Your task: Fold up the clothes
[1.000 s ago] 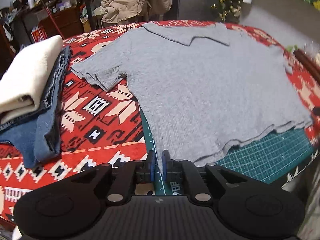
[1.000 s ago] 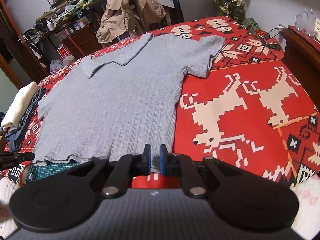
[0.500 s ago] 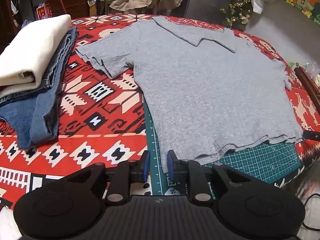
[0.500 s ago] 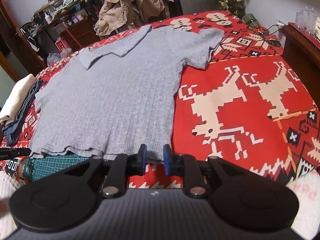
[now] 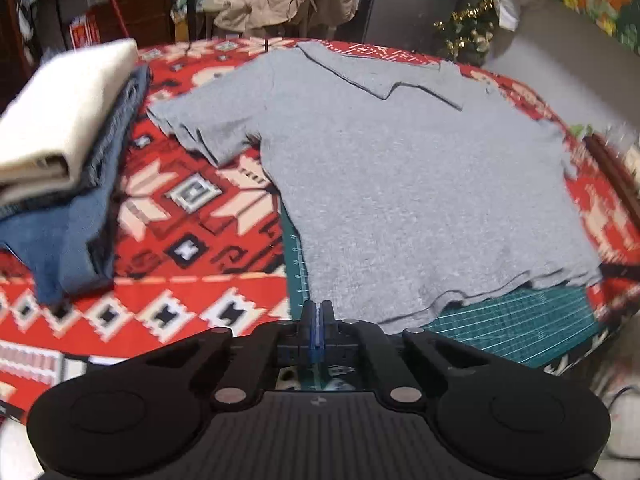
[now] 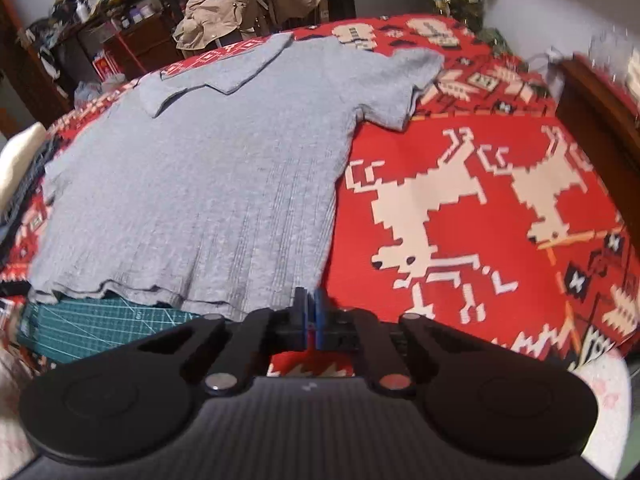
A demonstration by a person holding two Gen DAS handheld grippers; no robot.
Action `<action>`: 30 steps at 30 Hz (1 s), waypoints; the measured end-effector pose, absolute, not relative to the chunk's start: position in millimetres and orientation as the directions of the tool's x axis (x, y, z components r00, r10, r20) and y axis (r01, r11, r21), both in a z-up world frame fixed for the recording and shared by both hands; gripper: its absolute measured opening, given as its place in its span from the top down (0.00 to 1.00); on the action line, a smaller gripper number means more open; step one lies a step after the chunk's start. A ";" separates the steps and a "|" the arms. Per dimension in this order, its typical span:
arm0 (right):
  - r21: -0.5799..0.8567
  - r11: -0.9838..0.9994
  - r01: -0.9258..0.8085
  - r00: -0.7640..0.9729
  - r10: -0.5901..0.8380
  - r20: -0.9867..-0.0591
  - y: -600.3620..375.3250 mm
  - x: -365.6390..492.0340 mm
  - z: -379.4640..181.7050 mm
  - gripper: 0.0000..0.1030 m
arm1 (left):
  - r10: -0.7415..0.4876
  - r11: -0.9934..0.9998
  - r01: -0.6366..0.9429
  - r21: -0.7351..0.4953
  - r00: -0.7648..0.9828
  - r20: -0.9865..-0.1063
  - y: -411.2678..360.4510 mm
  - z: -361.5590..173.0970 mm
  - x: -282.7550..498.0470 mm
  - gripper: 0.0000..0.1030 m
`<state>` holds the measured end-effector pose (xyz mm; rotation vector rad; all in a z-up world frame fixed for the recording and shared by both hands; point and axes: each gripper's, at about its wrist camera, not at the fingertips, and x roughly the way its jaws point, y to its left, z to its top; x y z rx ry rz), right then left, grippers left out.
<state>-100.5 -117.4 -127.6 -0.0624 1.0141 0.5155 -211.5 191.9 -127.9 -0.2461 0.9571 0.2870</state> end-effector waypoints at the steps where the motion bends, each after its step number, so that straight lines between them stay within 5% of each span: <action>1: 0.182 0.881 -0.436 0.422 0.379 -0.824 -118.8 -99.7 -127.4 0.98 | 0.150 0.936 -0.348 -0.061 0.546 -0.824 191.6 -125.1 -213.4 0.98; 15: 0.161 0.906 -0.393 0.439 0.338 -0.833 -138.3 -91.6 -125.7 0.97 | 0.187 0.953 -0.302 0.016 0.546 -0.817 192.6 -122.2 -226.4 0.97; 17: 0.173 0.901 -0.397 0.438 0.352 -0.827 -139.7 -93.1 -124.7 0.90 | 0.191 0.958 -0.284 0.033 0.552 -0.812 189.3 -122.4 -227.3 0.92; 21: 0.197 0.882 -0.427 0.442 0.394 -0.806 -140.6 -98.9 -118.7 0.81 | 0.199 0.966 -0.248 0.065 0.564 -0.801 182.7 -122.8 -229.0 0.67; 24: 0.198 0.858 -0.474 0.439 0.425 -0.792 -136.9 -103.1 -110.4 0.73 | 0.192 0.973 -0.219 0.072 0.598 -0.778 177.1 -114.9 -233.5 0.64; 30: 0.146 0.770 -0.621 0.427 0.488 -0.761 -114.6 -111.2 -85.1 0.44 | 0.148 0.989 -0.091 0.119 0.719 -0.679 153.7 -98.5 -228.6 0.33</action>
